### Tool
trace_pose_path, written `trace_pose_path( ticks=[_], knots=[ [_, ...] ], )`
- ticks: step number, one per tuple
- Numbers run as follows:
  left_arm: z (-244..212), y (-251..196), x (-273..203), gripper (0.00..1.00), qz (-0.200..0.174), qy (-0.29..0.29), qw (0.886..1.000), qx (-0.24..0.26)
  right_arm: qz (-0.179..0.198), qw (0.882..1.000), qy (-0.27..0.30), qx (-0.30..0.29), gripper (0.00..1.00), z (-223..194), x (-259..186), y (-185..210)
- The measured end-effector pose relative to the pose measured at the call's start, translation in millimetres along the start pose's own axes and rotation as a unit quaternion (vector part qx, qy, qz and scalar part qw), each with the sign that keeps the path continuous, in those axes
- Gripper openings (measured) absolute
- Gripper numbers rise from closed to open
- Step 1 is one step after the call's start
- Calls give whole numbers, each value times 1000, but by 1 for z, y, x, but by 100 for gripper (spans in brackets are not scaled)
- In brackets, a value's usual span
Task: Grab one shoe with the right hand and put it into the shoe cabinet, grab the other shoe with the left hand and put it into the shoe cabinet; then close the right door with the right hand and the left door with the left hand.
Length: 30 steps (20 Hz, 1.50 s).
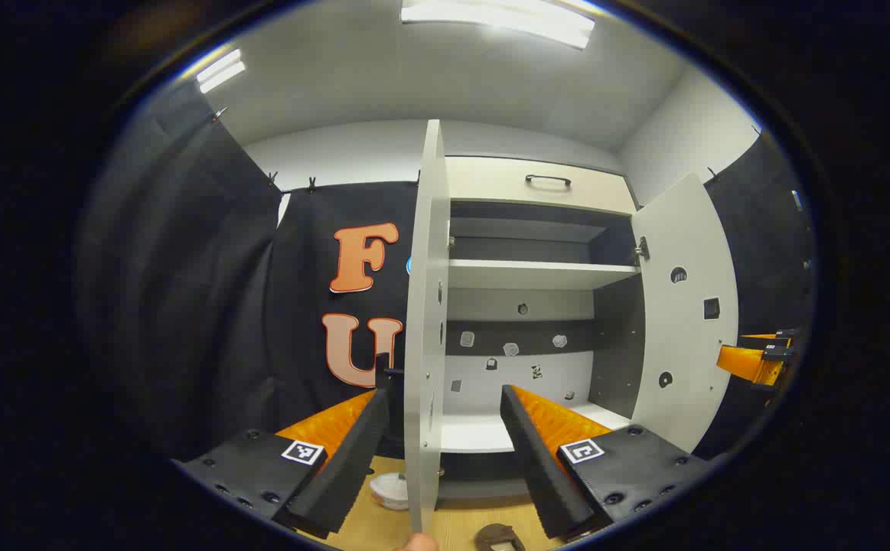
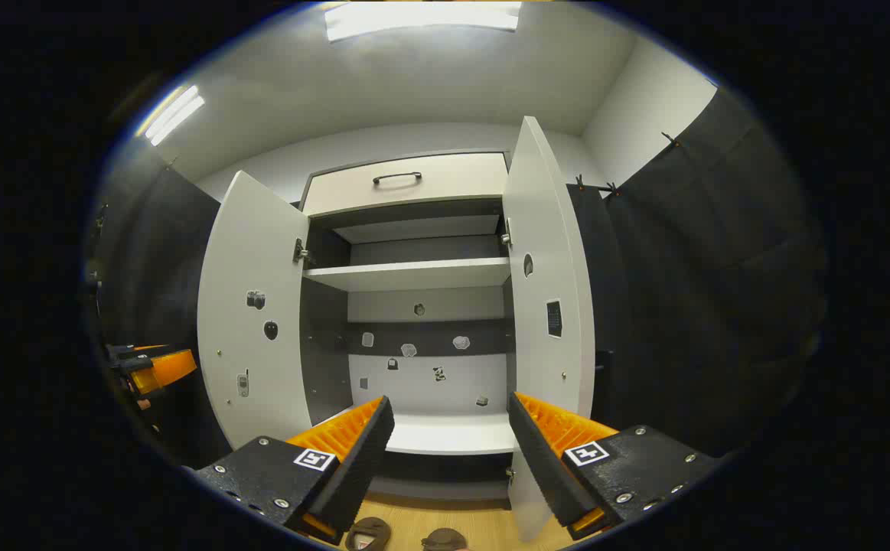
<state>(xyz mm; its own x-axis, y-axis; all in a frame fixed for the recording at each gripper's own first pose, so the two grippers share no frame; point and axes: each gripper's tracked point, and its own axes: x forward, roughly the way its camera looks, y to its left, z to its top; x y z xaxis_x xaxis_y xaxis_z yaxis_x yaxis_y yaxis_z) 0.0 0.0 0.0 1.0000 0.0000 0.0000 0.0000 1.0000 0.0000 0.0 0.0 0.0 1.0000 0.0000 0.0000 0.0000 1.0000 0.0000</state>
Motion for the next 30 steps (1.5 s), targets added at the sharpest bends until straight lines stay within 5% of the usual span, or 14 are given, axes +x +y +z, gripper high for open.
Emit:
trace_pose_path(
  ticks=[12, 19, 24, 30],
  knots=[
    [11, 4, -11, 94, 24, -16, 1000, 10, -5, 1000, 6, 1, 93, -5, -8, -9],
    [-3, -7, -9, 96, -6, 1, 1000, -8, 0, 999, 31, -12, 93, -37, -4, -4],
    [-18, -8, -5, 96, -20, 5, 999, -25, 12, 993, 115, -32, 93, -133, -7, 7],
    [-38, -9, -1, 97, -27, 22, 999, -26, 45, 958, 275, -60, 94, -300, -28, 22]
  ],
)
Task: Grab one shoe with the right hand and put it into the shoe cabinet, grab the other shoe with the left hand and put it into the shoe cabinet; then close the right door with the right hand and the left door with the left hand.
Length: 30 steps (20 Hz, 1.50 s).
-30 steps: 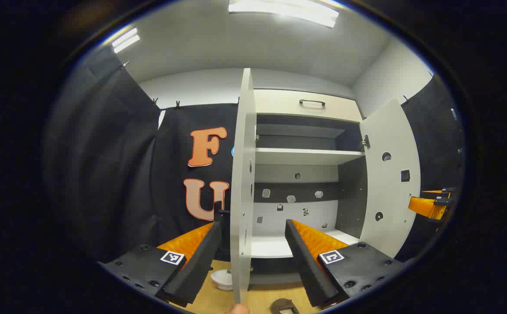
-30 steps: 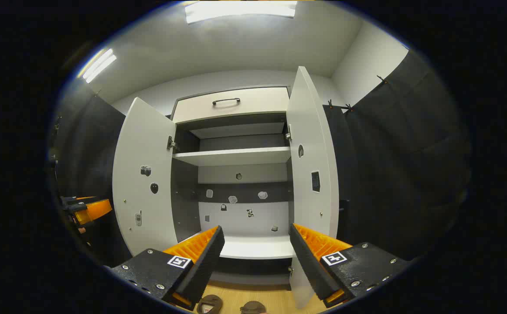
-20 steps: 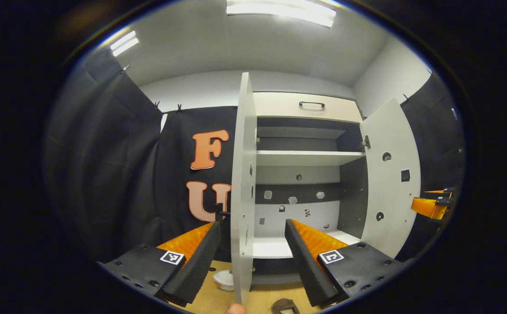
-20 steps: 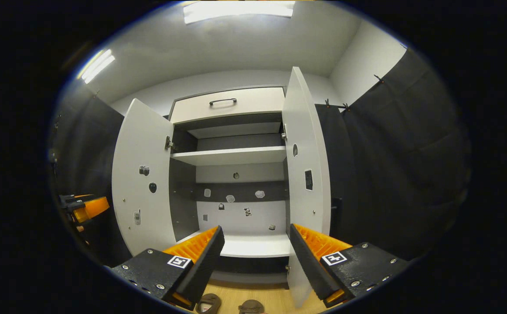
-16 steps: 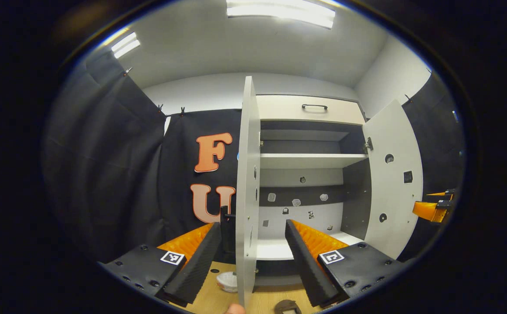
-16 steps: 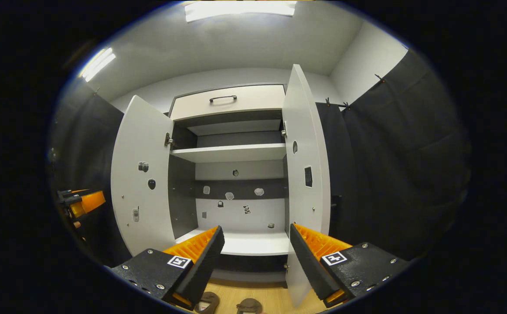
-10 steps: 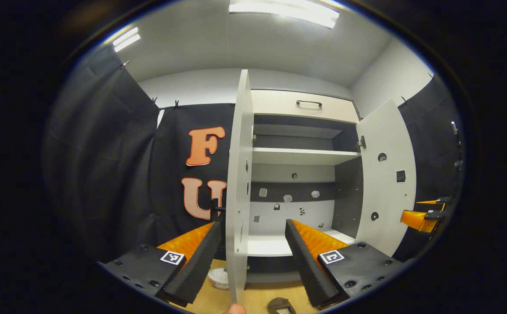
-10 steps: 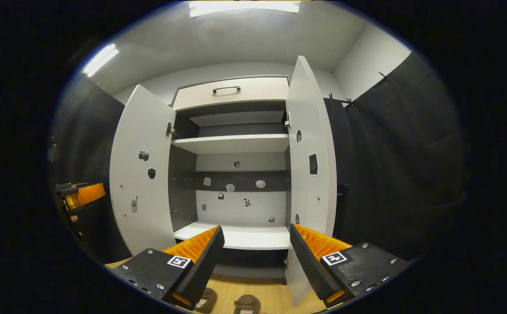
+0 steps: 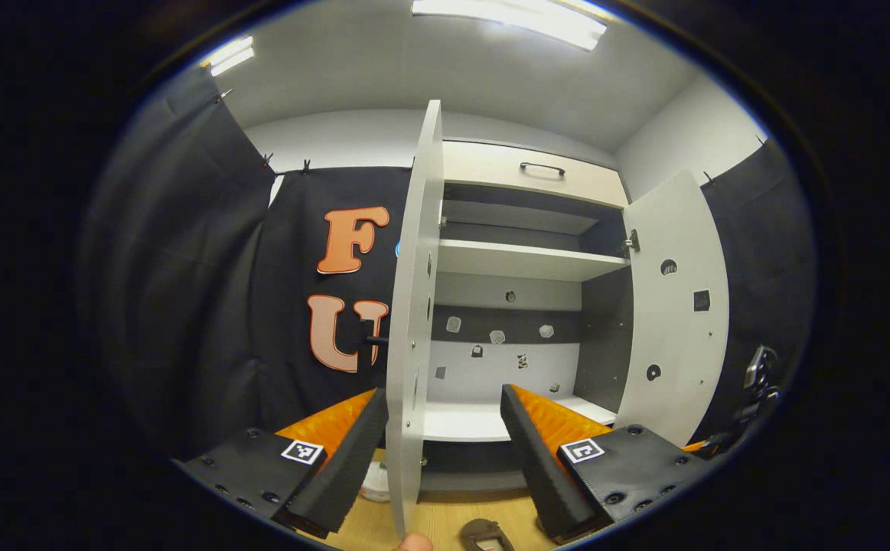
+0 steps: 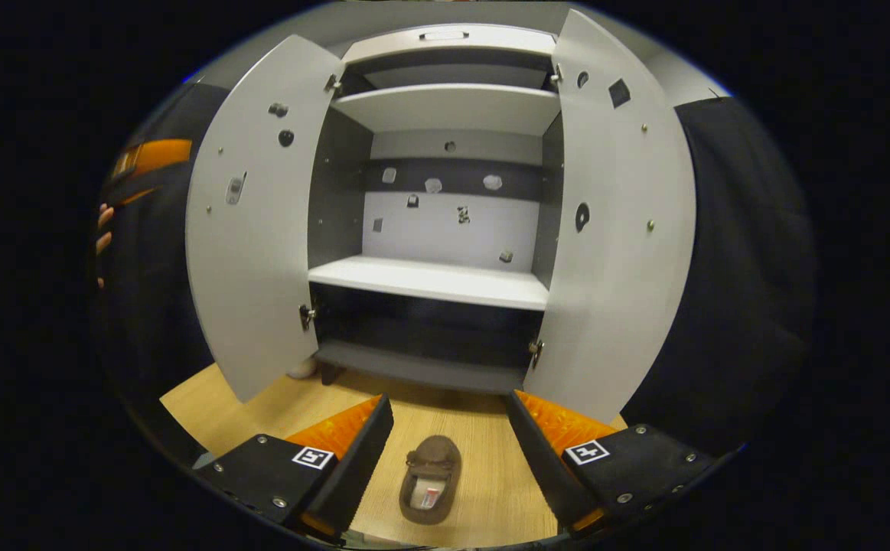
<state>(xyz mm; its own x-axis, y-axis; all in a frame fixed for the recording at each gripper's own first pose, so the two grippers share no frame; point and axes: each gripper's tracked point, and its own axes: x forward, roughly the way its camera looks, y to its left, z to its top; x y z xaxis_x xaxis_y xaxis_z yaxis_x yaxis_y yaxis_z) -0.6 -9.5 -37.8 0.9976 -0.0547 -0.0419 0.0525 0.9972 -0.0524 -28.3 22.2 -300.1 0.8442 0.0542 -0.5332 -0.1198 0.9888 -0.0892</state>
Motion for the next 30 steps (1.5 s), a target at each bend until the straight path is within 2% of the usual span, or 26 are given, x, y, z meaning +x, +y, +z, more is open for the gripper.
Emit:
trace_pose_path(
  ticks=[1, 3, 5, 7, 8, 14, 18, 20, 23, 25, 26, 27, 28, 30],
  knots=[
    [-2, -1, 0, 94, -4, 3, 1000, -4, 8, 999, 31, 0, 94, -26, 9, 6],
    [-5, -1, 2, 97, -7, 5, 1000, -6, 17, 997, 78, 1, 95, -70, 18, 13],
    [-5, 2, 2, 97, 6, -1, 1000, 6, 8, 995, 104, 3, 95, -99, 22, 6],
    [-4, 3, 2, 94, 13, -7, 1000, 20, 1, 991, 132, 10, 95, -124, 36, -2],
    [-5, 0, 1, 96, 10, -8, 1000, 18, -1, 989, 145, 17, 95, -136, 40, -4],
    [-12, -7, 0, 96, -3, 2, 1000, 13, -14, 980, 191, 52, 92, -182, 74, -16],
    [-10, -7, -2, 94, 2, 0, 1000, 20, -22, 978, 201, 59, 81, -196, 91, -19],
    [-9, -9, -3, 96, 2, -2, 1000, 23, -19, 976, 207, 68, 75, -202, 96, -18],
    [-12, -12, -3, 96, -2, 0, 1000, 24, -9, 971, 220, 95, 61, -211, 98, -11],
    [-16, -14, -3, 99, -5, 5, 1000, 22, -4, 969, 222, 104, 55, -213, 98, -8],
    [-18, -14, -2, 96, -6, 7, 1000, 21, -4, 970, 220, 106, 53, -214, 96, -9],
    [-19, -13, -1, 96, -5, 9, 1000, 21, -3, 970, 221, 105, 47, -215, 95, -10],
    [-21, -13, -1, 96, -5, 10, 1000, 20, -5, 969, 223, 105, 51, -216, 93, -11],
    [-23, -11, 0, 94, -2, 11, 1000, 18, -7, 968, 229, 105, 44, -223, 91, -12]
  ],
)
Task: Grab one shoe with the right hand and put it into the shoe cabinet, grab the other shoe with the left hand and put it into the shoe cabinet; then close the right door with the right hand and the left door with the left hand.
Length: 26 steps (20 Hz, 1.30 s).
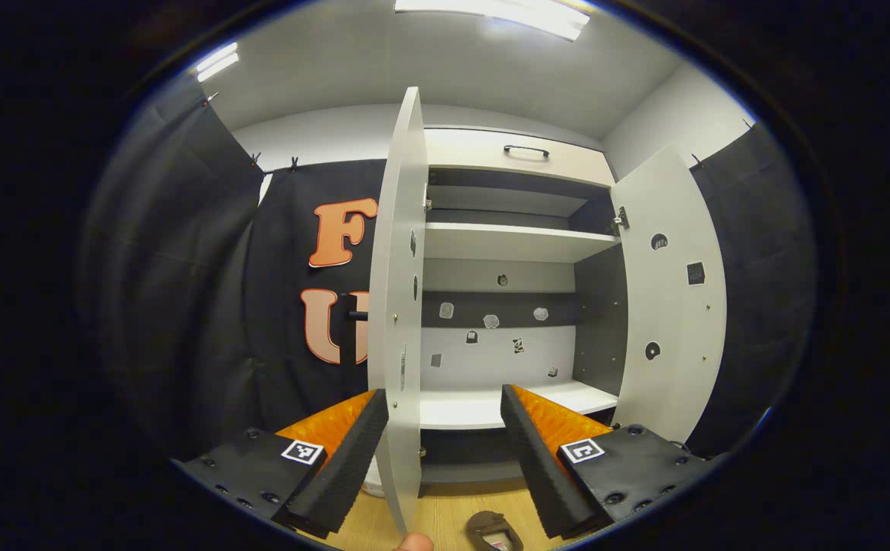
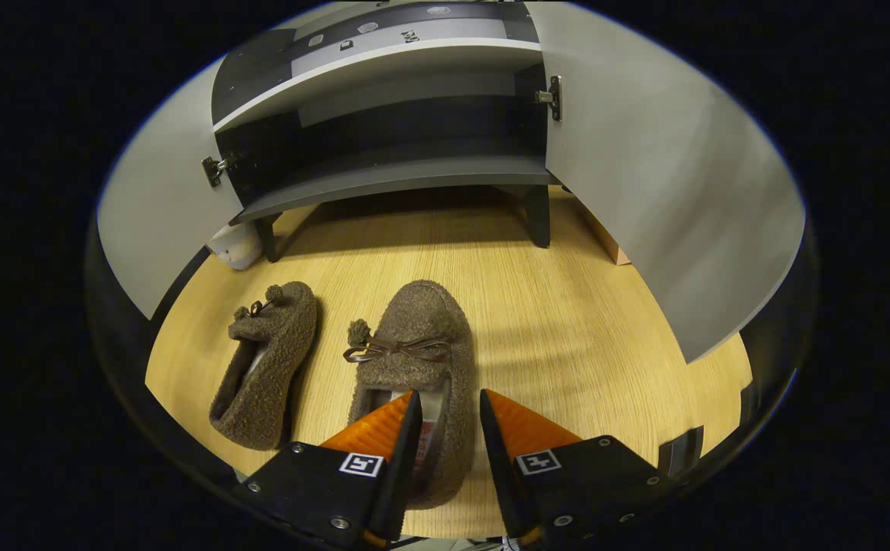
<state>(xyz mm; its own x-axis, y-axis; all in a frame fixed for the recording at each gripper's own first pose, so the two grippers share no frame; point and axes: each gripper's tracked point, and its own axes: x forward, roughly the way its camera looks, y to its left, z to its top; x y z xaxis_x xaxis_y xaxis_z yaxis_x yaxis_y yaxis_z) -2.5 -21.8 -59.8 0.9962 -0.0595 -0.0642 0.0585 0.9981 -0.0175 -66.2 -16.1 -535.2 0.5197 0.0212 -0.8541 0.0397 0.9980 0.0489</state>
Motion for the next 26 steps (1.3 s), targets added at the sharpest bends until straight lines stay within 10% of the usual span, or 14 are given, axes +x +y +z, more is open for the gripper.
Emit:
trace_pose_path(
  ticks=[4, 11, 26],
  knots=[
    [-2, 0, -1, 97, 3, 2, 1000, 2, 0, 1000, -1, 21, 48, 3, 13, 1],
    [-8, 3, -4, 94, 2, 5, 1000, 3, -14, 999, -7, 49, 1, 14, 15, 2],
    [15, 26, -20, 94, 10, -23, 1000, 11, 47, 981, -178, 56, 0, 197, -138, 75]
  ],
)
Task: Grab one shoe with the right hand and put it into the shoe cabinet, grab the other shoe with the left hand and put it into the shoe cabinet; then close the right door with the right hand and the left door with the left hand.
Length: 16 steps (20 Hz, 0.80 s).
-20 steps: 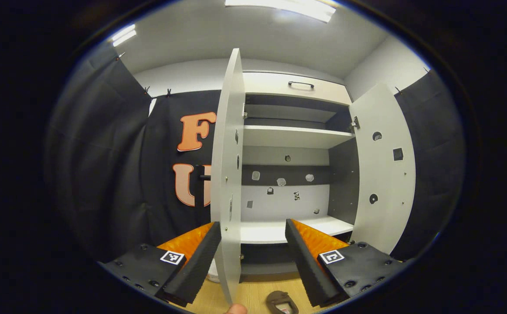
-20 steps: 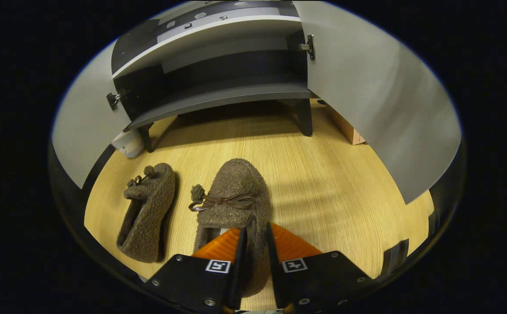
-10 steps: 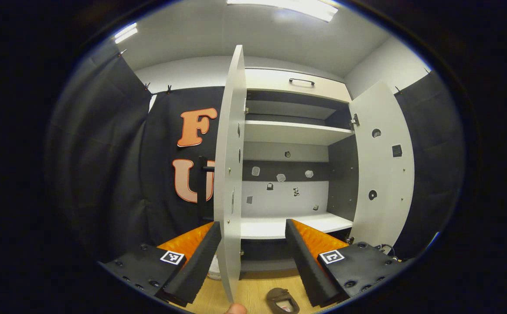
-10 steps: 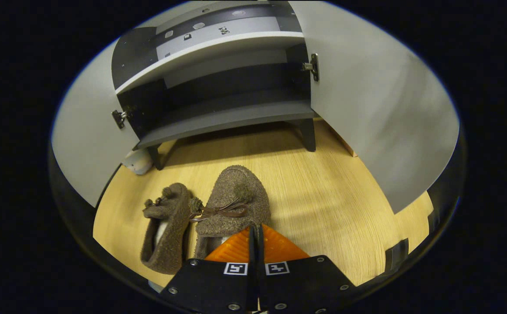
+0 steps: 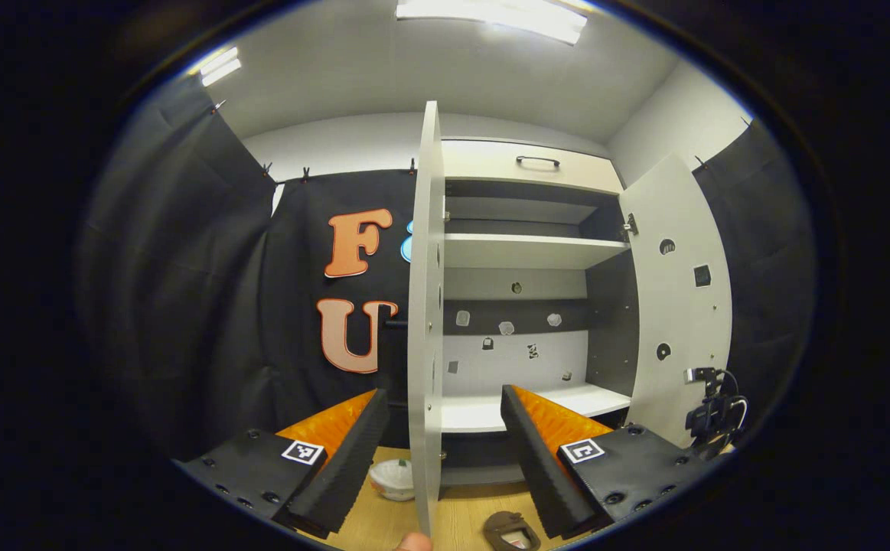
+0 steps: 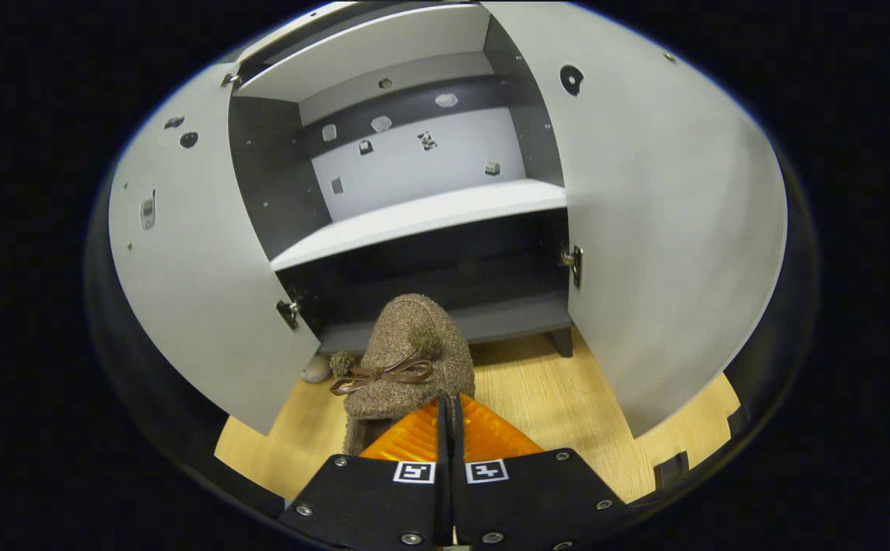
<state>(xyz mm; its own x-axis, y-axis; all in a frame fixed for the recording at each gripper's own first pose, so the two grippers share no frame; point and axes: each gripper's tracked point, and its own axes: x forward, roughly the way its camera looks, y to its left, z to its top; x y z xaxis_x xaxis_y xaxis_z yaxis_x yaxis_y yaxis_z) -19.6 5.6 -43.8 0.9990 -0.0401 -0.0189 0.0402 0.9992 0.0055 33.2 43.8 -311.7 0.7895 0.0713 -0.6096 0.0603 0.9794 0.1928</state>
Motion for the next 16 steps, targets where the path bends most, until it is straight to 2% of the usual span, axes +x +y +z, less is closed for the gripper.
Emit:
trace_pose_path(
  ticks=[1, 2, 3, 6, 8, 12, 14, 15, 16],
  knots=[
    [2, 0, -1, 96, -2, -4, 1000, 1, 1, 1000, -14, -2, 0, 23, -3, 4],
    [3, 3, -2, 94, -2, -7, 1000, 4, 1, 1000, -28, -5, 0, 44, -1, 10],
    [5, 4, -3, 96, -2, -10, 1000, 5, 1, 999, -40, -5, 0, 64, -4, 17],
    [4, 2, -3, 94, -11, -14, 1000, 1, 2, 998, -69, -8, 0, 108, -9, 34],
    [2, 1, -3, 96, -22, -15, 1000, -1, 1, 997, -77, -8, 0, 131, -2, 41],
    [-1, 2, -1, 94, -29, -17, 999, -13, 7, 997, -76, 28, 0, 167, 51, 46],
    [-3, 6, 0, 96, -26, -19, 999, -14, -4, 996, -66, 55, 0, 179, 86, 35],
    [-2, 8, 1, 94, -23, -24, 999, -12, -12, 995, -65, 69, 0, 186, 102, 31],
    [-1, 17, 4, 94, -19, -27, 999, -10, -22, 996, -65, 62, 0, 193, 116, 24]
  ],
)
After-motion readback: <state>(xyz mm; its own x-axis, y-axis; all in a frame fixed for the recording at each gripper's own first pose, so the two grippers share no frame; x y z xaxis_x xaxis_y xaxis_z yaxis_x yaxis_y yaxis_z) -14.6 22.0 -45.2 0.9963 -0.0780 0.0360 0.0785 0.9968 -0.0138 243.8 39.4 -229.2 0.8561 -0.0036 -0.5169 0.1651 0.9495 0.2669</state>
